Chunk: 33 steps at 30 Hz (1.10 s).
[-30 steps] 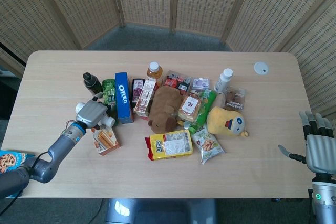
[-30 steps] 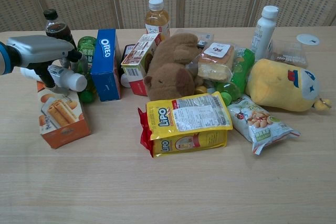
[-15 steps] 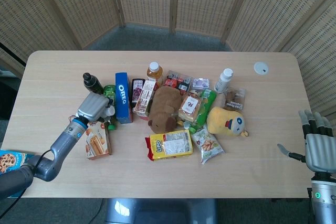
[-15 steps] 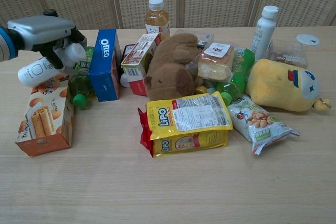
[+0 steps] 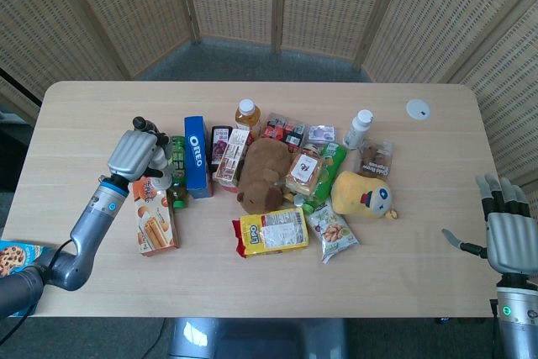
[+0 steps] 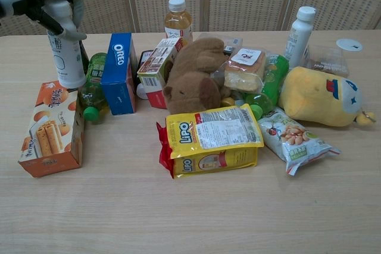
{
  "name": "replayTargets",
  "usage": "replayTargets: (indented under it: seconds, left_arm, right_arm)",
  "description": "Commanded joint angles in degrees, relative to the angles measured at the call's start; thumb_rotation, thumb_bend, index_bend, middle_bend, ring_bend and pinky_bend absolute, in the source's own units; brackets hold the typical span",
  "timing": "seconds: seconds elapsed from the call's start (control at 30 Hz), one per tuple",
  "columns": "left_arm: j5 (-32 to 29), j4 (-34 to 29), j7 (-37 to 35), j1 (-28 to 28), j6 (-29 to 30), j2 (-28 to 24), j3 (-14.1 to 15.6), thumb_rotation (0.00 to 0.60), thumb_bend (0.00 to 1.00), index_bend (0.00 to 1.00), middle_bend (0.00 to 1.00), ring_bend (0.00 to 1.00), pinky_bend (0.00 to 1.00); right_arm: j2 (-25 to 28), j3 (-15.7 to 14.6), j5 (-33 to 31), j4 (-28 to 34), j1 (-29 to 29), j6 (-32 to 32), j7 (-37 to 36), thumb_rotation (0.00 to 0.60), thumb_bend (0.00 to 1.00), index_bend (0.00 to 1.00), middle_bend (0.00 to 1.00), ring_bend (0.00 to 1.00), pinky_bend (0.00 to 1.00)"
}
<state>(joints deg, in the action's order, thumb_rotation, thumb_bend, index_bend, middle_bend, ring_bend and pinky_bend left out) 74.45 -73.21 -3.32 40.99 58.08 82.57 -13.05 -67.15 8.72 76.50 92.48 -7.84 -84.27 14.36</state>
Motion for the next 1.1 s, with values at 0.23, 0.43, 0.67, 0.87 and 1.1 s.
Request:
replayTargets:
  seconds: [0.23,0.43,0.67,0.87,1.1]
  left_arm:
    - [1.6,-4.3,-1.8,-1.1,5.2,-3.7,-2.4,0.600,0.39,1.00,1.00,1.00,0.87]
    - [1.1,-9.2,-1.0,-1.1,7.0,-8.4,-5.1,0.600,0.39,1.00,1.00,1.00,0.88]
    - [-1.4,-16.6,-0.3,-2.0,8.9,-15.1,-8.8,0.600,0.39,1.00,1.00,1.00,0.88]
    - [-3.2,-21.6,0.2,-2.6,10.4,-20.0,-11.6,0.600,0.39,1.00,1.00,1.00,0.88]
    - [-4.9,-26.0,1.1,-2.7,11.1,-23.8,-13.8,0.600,0.38,1.00,1.00,1.00,0.88]
  right_arm:
    - [0.1,0.1,0.3,0.1,0.0,-0.1,-0.1,0.352,0.00,0.00,0.01,0.00,0.00]
    - [0.0,0.1,0.5,-0.1,-0.1,0.0,-0.6,0.347,0.00,0.00,0.01,0.00,0.00]
    - [-0.5,-0.1,0.7,-0.8,-0.2,0.4,-1.5,0.348,0.00,0.00,0.01,0.00,0.00]
    - [-0.8,-0.2,1.1,-1.1,0.2,-0.4,-2.2,0.348,0.00,0.00,0.01,0.00,0.00]
    - [-0.8,-0.4,1.3,-1.2,1.0,-1.3,-3.1,0.353,0.00,0.00,0.01,0.00,0.00]
